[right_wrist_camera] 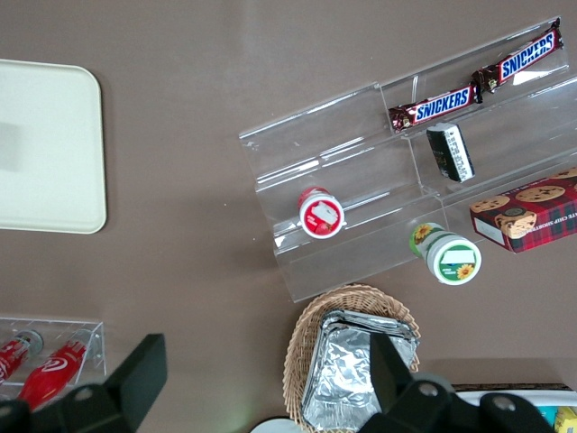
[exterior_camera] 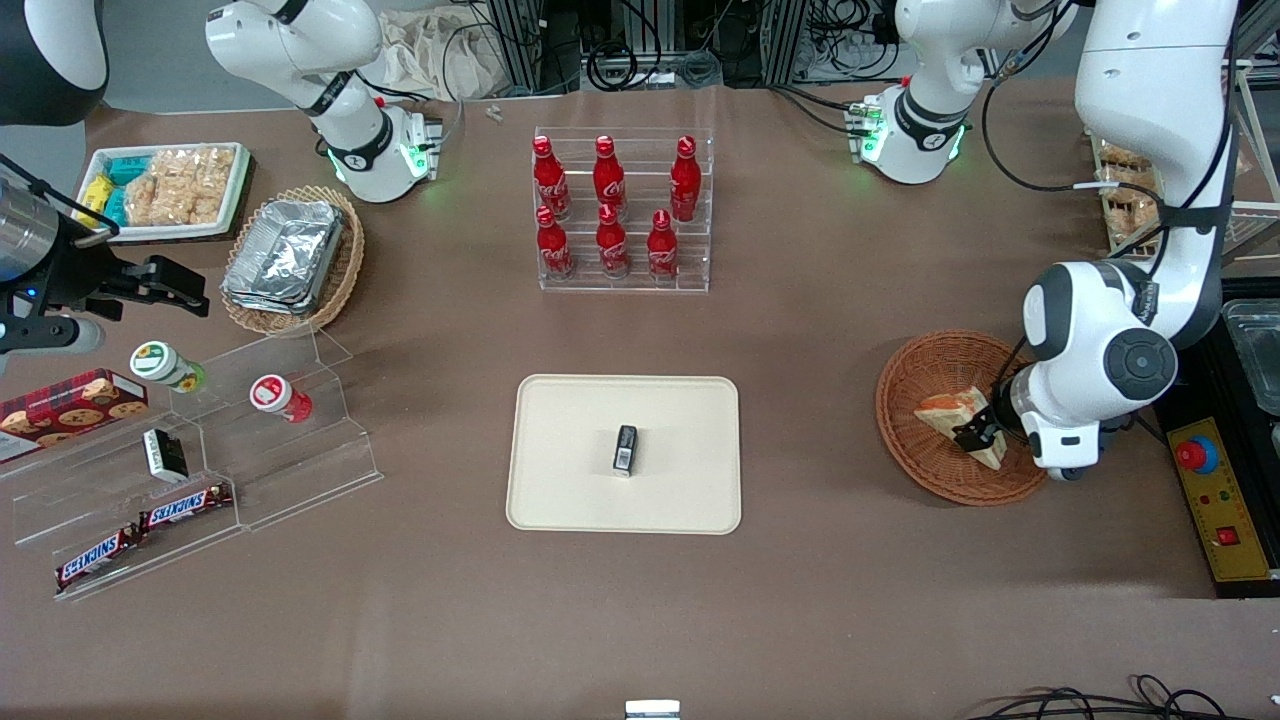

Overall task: Place sandwich from basket to tray
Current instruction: 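Lower the open left gripper around the sandwich and close it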

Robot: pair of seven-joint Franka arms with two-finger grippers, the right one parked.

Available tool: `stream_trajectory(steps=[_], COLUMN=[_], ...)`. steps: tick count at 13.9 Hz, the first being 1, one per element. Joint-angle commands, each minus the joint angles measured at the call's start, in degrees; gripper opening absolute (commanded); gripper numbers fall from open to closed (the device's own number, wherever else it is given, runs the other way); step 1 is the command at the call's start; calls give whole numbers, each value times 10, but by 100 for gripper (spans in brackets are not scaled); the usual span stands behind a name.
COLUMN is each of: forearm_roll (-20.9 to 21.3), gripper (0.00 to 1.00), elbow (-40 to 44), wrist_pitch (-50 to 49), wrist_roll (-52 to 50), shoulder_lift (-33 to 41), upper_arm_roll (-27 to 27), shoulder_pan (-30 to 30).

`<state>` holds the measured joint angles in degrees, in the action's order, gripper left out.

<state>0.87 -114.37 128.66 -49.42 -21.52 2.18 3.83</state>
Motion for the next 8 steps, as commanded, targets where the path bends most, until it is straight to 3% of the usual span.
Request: stream_trajectory(steps=[1, 3, 5, 6, 8], forearm_roll=[-2, -2, 2, 7, 9], gripper=[100, 93, 35, 19, 0], elbow=[-30, -35, -27, -24, -16], wrist_pitch=[31, 48, 48, 48, 48], wrist_roll=[-11, -25, -30, -30, -28], shoulder_lift=[8, 1, -7, -8, -6], upper_arm_roll=[1, 1, 1, 0, 0], shoulder_pan=[-1, -1, 5, 6, 6])
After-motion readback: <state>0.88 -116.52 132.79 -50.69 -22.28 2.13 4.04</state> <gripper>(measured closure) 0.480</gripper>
